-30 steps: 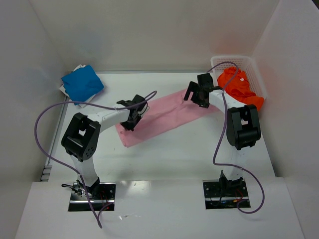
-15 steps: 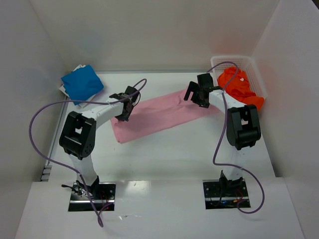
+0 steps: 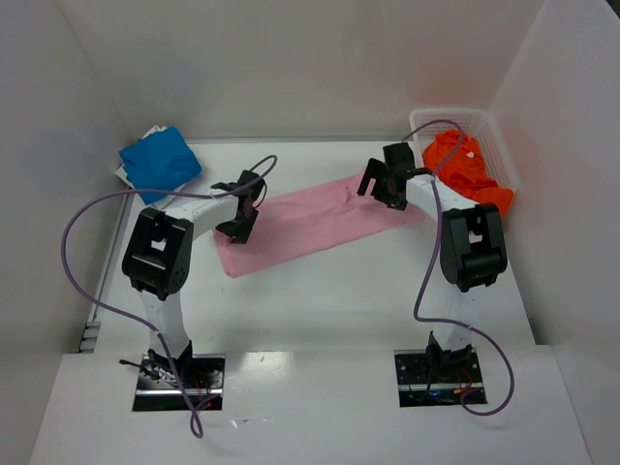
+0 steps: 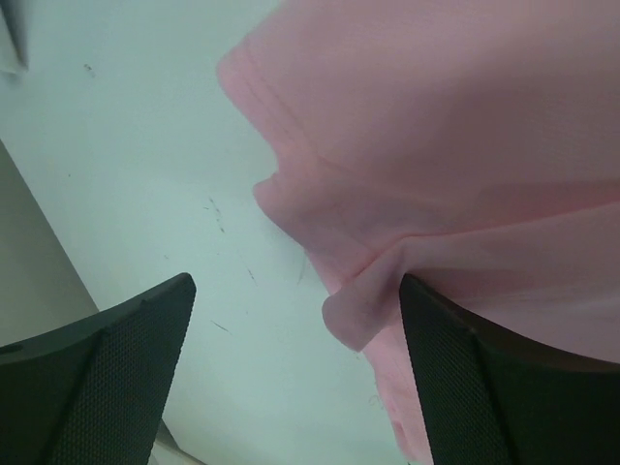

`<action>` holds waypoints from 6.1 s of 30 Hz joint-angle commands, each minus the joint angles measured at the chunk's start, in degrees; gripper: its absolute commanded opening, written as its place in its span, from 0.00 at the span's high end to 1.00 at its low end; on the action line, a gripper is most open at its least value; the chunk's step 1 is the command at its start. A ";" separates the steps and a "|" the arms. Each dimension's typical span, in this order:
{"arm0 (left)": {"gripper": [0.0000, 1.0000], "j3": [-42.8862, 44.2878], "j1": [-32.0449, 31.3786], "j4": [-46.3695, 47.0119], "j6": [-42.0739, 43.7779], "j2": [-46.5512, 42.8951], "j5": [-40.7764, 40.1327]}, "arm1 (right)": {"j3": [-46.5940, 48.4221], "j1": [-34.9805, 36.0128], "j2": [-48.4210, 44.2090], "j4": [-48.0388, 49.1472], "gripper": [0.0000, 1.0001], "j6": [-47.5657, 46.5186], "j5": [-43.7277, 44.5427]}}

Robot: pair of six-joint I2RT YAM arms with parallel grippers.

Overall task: Fold and stack the t-shirts
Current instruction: Rotate the tshirt 90 degrees

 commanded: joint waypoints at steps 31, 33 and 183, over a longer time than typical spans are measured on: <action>0.00 -0.79 1.11 5.62 30.44 -9.95 29.19 | -2.01 -1.95 -7.78 1.04 0.00 -0.56 0.75; 0.00 -1.41 0.59 5.62 31.31 -8.36 26.63 | -2.53 -2.48 -8.31 1.04 0.00 -0.56 0.75; 0.00 -15.30 -25.69 15.72 -25.73 -2.82 59.67 | 21.18 6.93 16.91 4.30 0.01 -1.18 -5.49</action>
